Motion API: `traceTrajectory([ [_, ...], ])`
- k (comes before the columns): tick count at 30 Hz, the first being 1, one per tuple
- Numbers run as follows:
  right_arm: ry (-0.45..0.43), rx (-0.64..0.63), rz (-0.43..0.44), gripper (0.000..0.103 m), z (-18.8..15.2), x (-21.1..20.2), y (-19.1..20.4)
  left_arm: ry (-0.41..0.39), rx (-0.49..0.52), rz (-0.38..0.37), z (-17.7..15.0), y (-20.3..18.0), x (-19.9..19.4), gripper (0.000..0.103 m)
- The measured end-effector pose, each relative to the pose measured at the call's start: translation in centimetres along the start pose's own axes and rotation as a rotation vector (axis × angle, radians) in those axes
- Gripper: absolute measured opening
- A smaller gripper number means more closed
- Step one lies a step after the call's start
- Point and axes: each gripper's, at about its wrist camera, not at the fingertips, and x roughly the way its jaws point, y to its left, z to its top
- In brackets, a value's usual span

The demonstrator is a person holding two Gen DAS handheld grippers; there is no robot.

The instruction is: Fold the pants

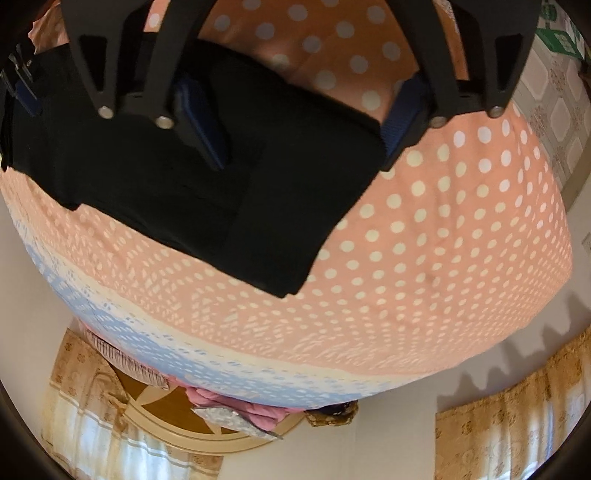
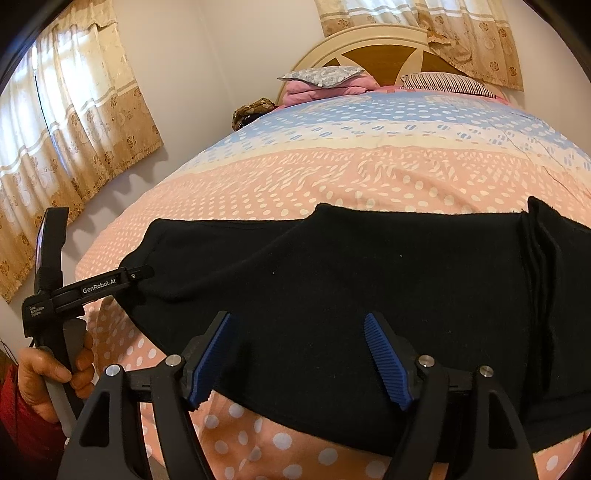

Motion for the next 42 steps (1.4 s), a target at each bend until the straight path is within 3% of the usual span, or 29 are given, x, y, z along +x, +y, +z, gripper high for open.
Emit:
traceTrajectory([
  [6, 0.006, -0.01, -0.016, 0.074, 0.0, 0.1, 0.3, -0.01, 0.047, -0.014, 1.2, -1.1, 0.4, 0.049],
  [11, 0.008, 0.011, -0.005, 0.074, 0.1, 0.0, 0.1, -0.026, 0.108, 0.036, 1.4, -2.2, 0.6, 0.042],
  [21, -0.018, 0.077, 0.042, 0.074, 0.1, -1.2, -0.9, -0.042, 0.124, 0.062, 1.9, -3.1, -0.5, 0.038],
  [30, -0.131, 0.139, -0.023, 0.074, 1.1, -4.9, -3.4, -0.167, 0.185, -0.005, 3.1, -6.3, -4.7, 0.038],
  [38, -0.175, 0.222, -0.074, 0.074, 1.2, -7.4, -6.8, -0.238, 0.321, -0.131, 2.0, -12.4, -7.5, 0.038],
  [42, -0.193, 0.248, -0.092, 0.074, 1.2, -8.5, -8.3, -0.2, 0.374, -0.207, 1.3, -15.4, -7.2, 0.037],
])
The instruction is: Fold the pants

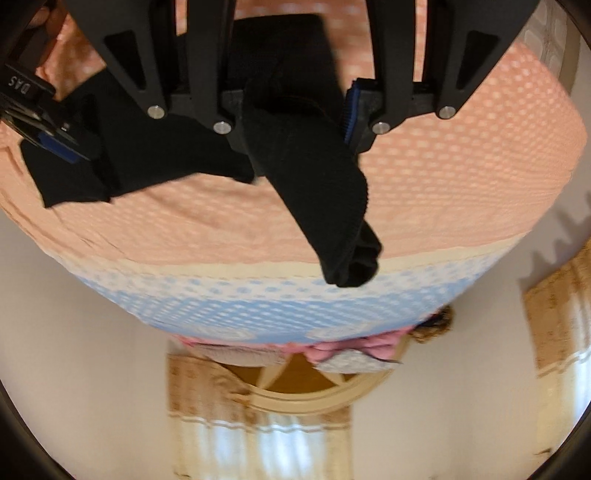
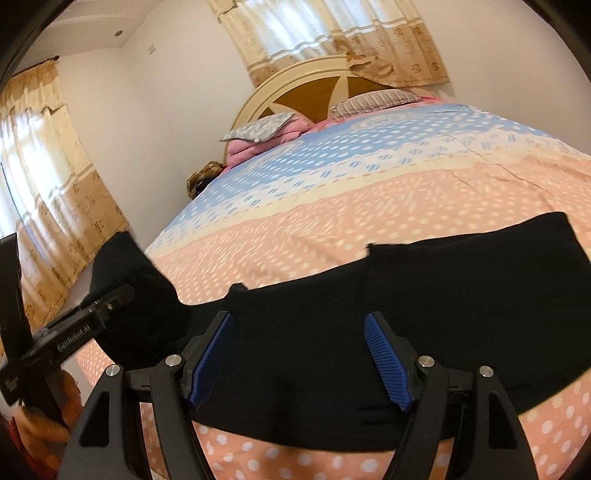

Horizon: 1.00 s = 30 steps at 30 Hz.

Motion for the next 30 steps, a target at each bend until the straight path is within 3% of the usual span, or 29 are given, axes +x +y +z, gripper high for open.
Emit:
traceTrajectory([
  [7, -0.033, 0.052, -0.046, 0.075, 1.0, -1.7, -3.0, 0.043, 0.116, -0.137, -1.6, -6.0, 0.8, 0.036],
  [11, -0.033, 0.089, -0.051, 0.075, 1.5, -2.0, -4.4, 0.053, 0.162, -0.119, -2.3, -7.5, 0.9, 0.036],
  [19, 0.025, 0.058, 0.046, 0.075, 4.1, -0.2, -3.7, 0.075, 0.191, -0.08, -2.6, -8.3, 1.4, 0.036],
  [21, 0.057, 0.049, 0.095, 0.075, 4.6, 0.8, -3.0, 0.071, 0.198, -0.078, -2.7, -8.4, 1.3, 0.036],
  [27, 0.208, 0.14, 0.358, 0.075, 7.0, 4.9, -2.2, 0.072, 0.192, -0.084, -2.7, -8.3, 1.4, 0.036],
  [30, 0.276, 0.121, 0.388, 0.074, 7.6, 6.8, -0.9, 0.075, 0.195, -0.084, -2.9, -8.4, 1.4, 0.036],
])
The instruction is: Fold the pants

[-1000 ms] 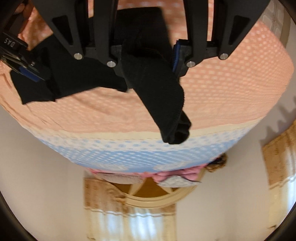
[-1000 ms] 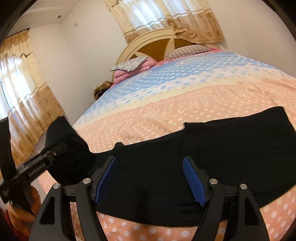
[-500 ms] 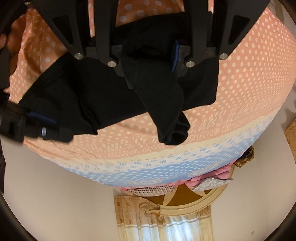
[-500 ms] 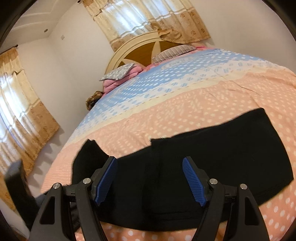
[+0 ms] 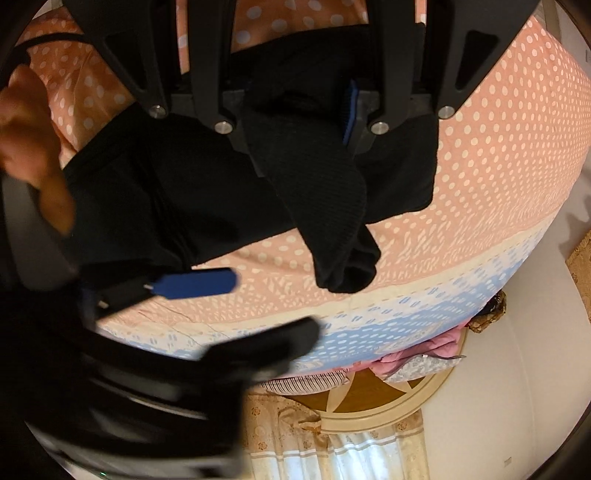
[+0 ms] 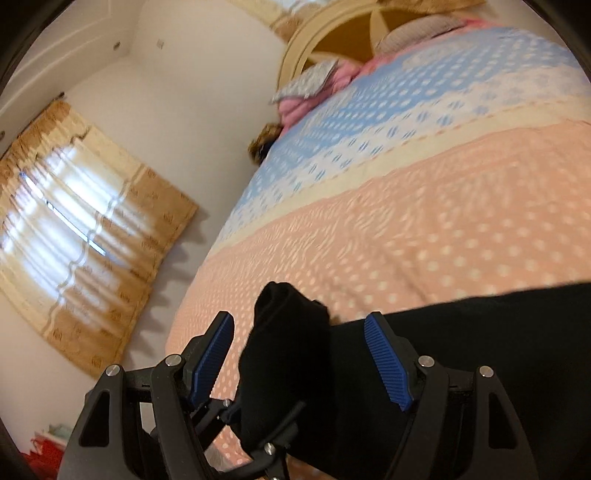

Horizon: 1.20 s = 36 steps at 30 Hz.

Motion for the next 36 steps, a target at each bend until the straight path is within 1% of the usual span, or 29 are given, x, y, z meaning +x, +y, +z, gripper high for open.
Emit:
traceTrajectory([
  [5, 0.106, -0.064, 0.026, 0.074, 1.0, 2.9, 1.6, 0.008, 0.003, -0.005, -0.3, -0.2, 0.3, 0.036],
  [8, 0.168, -0.104, 0.023, 0.074, 0.9, 4.7, 2.0, 0.008, 0.004, -0.006, -0.4, -0.4, 0.3, 0.036],
  [10, 0.215, -0.126, -0.013, 0.074, 0.6, 6.0, 2.0, -0.002, 0.017, -0.003, -0.8, -0.6, 0.1, 0.036],
  [12, 0.24, -0.152, -0.027, 0.074, 0.1, 6.9, 2.0, -0.003, 0.022, -0.007, -1.3, -0.7, 0.0, 0.036],
  [13, 0.235, -0.175, -0.043, 0.074, -0.3, 7.0, 2.1, -0.001, 0.022, -0.01, -1.6, -0.7, 0.0, 0.036],
  [14, 0.222, -0.202, -0.071, 0.064, -0.6, 6.9, 2.1, 0.011, 0.017, -0.023, -2.0, -0.7, 0.1, 0.036],
  [15, 0.224, -0.217, -0.069, 0.041, -0.8, 6.7, 2.0, 0.022, 0.013, -0.031, -2.3, -0.7, 0.3, 0.036],
  [16, 0.238, -0.211, -0.05, 0.035, -0.9, 6.7, 1.9, 0.027, 0.011, -0.034, -2.5, -0.7, 0.3, 0.036],
  [18, 0.248, -0.198, -0.055, 0.035, -1.1, 6.5, 1.6, 0.024, 0.029, -0.022, -2.9, -1.3, 0.3, 0.036],
  [21, 0.251, -0.216, -0.068, 0.035, -1.2, 6.2, 2.0, 0.013, 0.042, -0.009, -3.2, -2.0, 0.0, 0.036],
  [25, 0.251, -0.19, -0.044, 0.035, -1.1, 6.2, 1.8, 0.016, 0.035, -0.013, -3.5, -2.3, -0.3, 0.036],
  [28, 0.241, -0.167, -0.041, 0.035, -1.7, 5.8, 1.5, 0.016, 0.057, -0.002, -4.0, -2.9, -0.4, 0.036],
  [29, 0.234, -0.156, -0.035, 0.034, -2.0, 5.5, 1.3, 0.015, 0.065, 0.002, -3.9, -3.2, -0.5, 0.036],
  [32, 0.204, -0.142, -0.021, 0.023, -2.5, 4.3, 1.2, 0.002, 0.07, -0.015, -3.4, -4.1, -1.1, 0.036],
  [34, 0.182, -0.133, -0.009, 0.022, -2.3, 3.1, 1.3, -0.028, 0.083, -0.023, -2.8, -4.9, -2.0, 0.036],
  [36, 0.145, -0.147, 0.015, 0.021, -1.7, 0.9, 1.5, -0.071, 0.106, -0.032, -1.9, -6.2, -3.1, 0.036],
])
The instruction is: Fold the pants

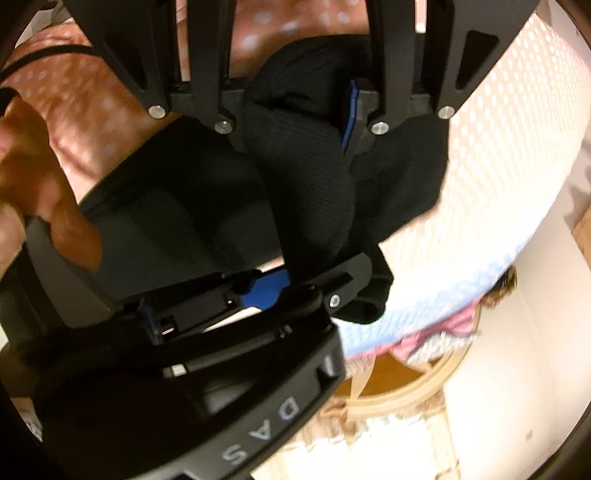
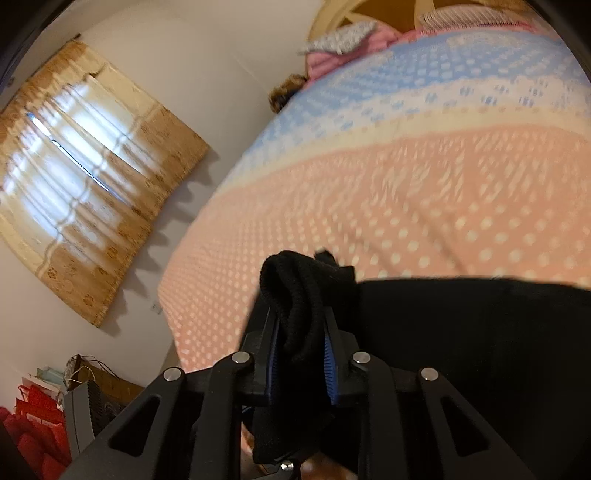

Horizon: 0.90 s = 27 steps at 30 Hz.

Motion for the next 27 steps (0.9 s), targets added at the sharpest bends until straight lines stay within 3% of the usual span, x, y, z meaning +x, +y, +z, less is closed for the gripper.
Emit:
traceTrajectory([
  [5, -0.092, -0.009, 0.012, 0.021, 0.5, -6.2, -0.8, -0.082, 0.054, -0.065, 3.3, -4.5, -1.3, 0.037],
  [11, -0.181, 0.053, -0.051, 0.021, -0.3, -13.1, -4.9, -0.116, 0.105, -0.182, 5.6, -10.9, -1.1, 0.037],
  [15, -0.196, 0.081, -0.123, 0.021, -1.1, -16.2, -8.2, -0.096, 0.133, -0.216, 6.1, -14.6, 0.1, 0.037],
  [20, -0.214, 0.126, -0.141, 0.021, -2.1, -17.8, -12.2, -0.061, 0.153, -0.222, 6.7, -18.5, 2.4, 0.037],
  [27, -0.219, 0.189, -0.103, 0.021, -3.7, -17.6, -16.4, -0.007, 0.174, -0.205, 6.1, -19.9, 4.6, 0.038],
])
